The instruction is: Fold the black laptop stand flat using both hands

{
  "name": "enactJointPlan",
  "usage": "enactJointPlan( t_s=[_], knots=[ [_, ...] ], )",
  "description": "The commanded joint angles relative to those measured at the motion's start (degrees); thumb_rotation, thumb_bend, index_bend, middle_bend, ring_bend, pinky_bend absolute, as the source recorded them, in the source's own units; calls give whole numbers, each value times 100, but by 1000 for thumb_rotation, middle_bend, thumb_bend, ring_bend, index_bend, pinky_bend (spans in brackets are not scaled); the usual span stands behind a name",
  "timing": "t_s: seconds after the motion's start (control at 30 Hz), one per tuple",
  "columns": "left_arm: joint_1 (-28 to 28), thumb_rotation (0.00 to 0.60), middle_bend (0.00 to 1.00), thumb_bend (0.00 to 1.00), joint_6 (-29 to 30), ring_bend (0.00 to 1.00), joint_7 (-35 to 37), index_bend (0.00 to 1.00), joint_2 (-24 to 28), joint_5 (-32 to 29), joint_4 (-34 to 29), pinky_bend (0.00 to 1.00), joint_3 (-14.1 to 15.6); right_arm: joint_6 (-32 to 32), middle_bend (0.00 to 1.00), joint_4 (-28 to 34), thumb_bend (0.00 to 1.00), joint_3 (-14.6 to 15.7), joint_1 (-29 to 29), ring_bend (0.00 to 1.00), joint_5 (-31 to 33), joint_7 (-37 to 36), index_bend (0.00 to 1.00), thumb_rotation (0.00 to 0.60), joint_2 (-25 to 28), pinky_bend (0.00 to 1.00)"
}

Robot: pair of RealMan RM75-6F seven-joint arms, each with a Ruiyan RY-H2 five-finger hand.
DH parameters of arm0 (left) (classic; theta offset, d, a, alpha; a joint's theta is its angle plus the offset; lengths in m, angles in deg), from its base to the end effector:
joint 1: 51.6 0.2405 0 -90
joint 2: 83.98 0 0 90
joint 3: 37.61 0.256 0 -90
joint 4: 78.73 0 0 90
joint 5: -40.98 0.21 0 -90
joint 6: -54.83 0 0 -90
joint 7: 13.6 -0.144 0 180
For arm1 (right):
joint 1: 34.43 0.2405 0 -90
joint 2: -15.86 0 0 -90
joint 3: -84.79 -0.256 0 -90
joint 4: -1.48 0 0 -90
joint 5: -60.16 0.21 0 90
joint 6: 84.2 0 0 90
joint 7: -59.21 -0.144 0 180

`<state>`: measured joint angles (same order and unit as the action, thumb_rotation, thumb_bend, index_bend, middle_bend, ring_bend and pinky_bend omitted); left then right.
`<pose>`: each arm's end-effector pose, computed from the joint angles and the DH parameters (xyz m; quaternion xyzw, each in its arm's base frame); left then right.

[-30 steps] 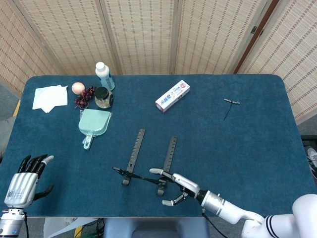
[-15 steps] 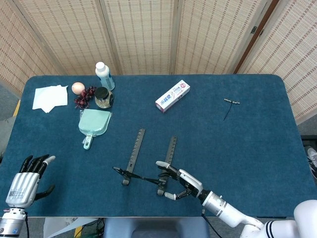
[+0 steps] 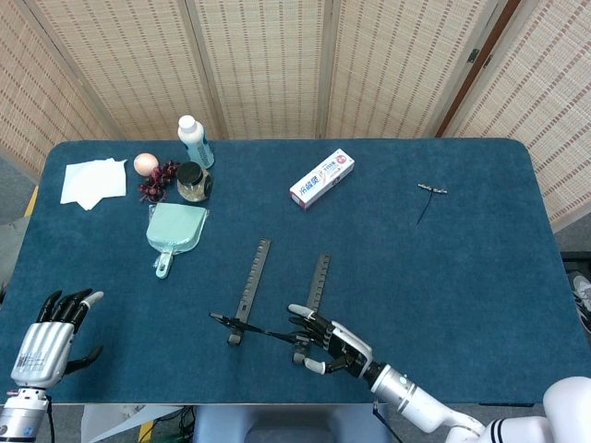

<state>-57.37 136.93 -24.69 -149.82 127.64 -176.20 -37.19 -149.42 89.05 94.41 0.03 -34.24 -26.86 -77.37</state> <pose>-0.2922 0.1710 0.1266 -0.6420 -0.3856 -0.3424 0.5674 -0.1514 -0.2049 -0.0621 -0.3191 0.8245 -0.4415 0.1531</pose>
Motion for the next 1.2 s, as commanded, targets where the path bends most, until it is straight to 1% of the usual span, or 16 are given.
enactJointPlan(
  t_s=[0.03, 0.2, 0.37, 0.5, 0.63, 0.8, 0.9, 0.97, 1.07, 1.17, 1.2],
  knots=[
    [-4, 600, 149, 198, -7, 144, 8, 155, 8, -4, -3, 76, 0, 19, 19, 14, 197, 73, -54, 0, -38, -65, 0, 600, -36, 138],
    [-19, 600, 149, 199, -28, 145, 21, 155, -2, 5, 11, 76, 1, 19, 19, 17, 197, 129, -101, 0, -96, -136, 0, 600, -44, 138],
    [-105, 600, 149, 199, -140, 145, 118, 155, 26, 18, 23, 76, -23, -91, 19, -5, 197, 84, -149, 0, -139, -45, 0, 600, -3, 138],
    [-274, 600, 148, 199, -358, 145, 409, 155, 94, 84, 48, 76, -49, -185, 19, 46, 197, 31, -168, 0, -163, 42, 0, 600, 123, 138],
    [-568, 600, 148, 199, -811, 145, 1013, 155, 172, 114, 129, 76, -77, -269, 19, 142, 197, -20, -158, 0, -212, 191, 0, 600, 335, 138],
    [-974, 600, 148, 199, -1347, 145, 2113, 147, 243, 242, 226, 76, -111, -425, 19, 279, 197, -66, -172, 0, -282, 488, 0, 600, 681, 138],
    [-1274, 600, 148, 199, -1690, 144, 2997, 140, 267, 378, 346, 76, -120, -571, 19, 416, 197, -79, -167, 0, -400, 703, 0, 600, 1021, 138],
    [-1438, 600, 148, 199, -1880, 145, 3455, 140, 267, 452, 405, 77, -108, -676, 19, 507, 197, -92, -176, 0, -456, 836, 0, 600, 1226, 138],
    [-1702, 600, 153, 199, -2146, 146, 4429, 140, 230, 561, 484, 77, -91, -866, 19, 693, 198, -147, -210, 0, -489, 1006, 0, 600, 1560, 138],
    [-1969, 600, 166, 199, -2349, 155, 5647, 140, 179, 732, 610, 77, -40, -1017, 19, 857, 199, -217, -238, 0, -494, 1151, 0, 600, 1859, 138],
    [-2078, 600, 167, 199, -2414, 155, 6151, 140, 149, 812, 686, 77, -8, -1060, 19, 928, 199, -245, -246, 0, -482, 1179, 0, 600, 1967, 138]
  ],
)
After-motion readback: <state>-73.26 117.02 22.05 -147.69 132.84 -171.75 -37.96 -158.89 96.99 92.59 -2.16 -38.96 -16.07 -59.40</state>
